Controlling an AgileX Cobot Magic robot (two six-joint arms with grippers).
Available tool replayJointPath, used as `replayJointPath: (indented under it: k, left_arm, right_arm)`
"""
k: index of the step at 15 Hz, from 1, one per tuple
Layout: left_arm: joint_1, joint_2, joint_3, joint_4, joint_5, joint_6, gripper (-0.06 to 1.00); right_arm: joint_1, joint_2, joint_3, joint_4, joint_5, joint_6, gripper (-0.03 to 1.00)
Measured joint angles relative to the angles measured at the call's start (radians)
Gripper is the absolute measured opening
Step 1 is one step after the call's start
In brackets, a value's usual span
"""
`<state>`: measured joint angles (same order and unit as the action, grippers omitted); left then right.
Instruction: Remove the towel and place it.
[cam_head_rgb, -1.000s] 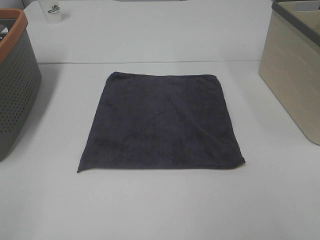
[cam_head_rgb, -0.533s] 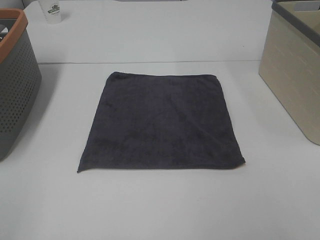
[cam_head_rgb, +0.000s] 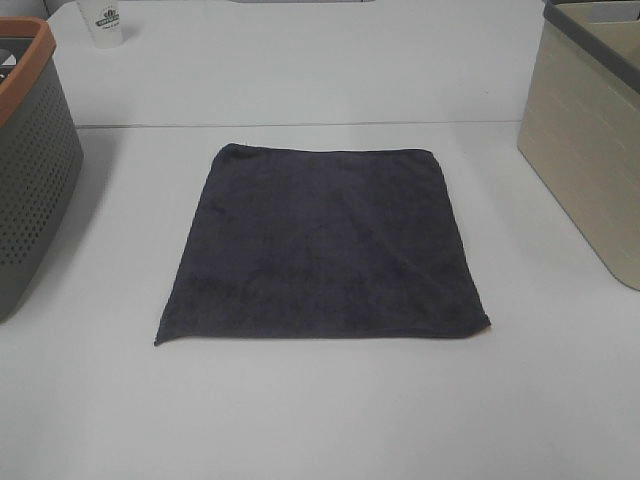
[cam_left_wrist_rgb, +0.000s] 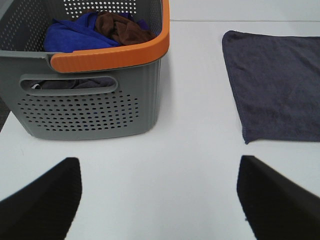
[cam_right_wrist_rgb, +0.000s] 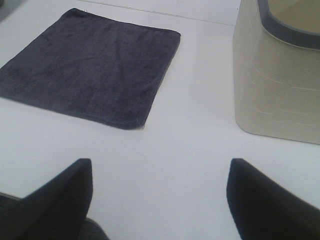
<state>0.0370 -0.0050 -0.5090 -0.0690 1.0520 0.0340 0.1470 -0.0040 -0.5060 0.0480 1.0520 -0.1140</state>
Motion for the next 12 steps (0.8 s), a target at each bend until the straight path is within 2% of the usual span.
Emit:
replayJointPath:
  k: [12]
  left_arm:
    - [0.000,0.000,0.000,0.000,0.000,0.000,0.79]
  right_arm:
    - [0.000,0.000,0.000,0.000,0.000,0.000,0.74]
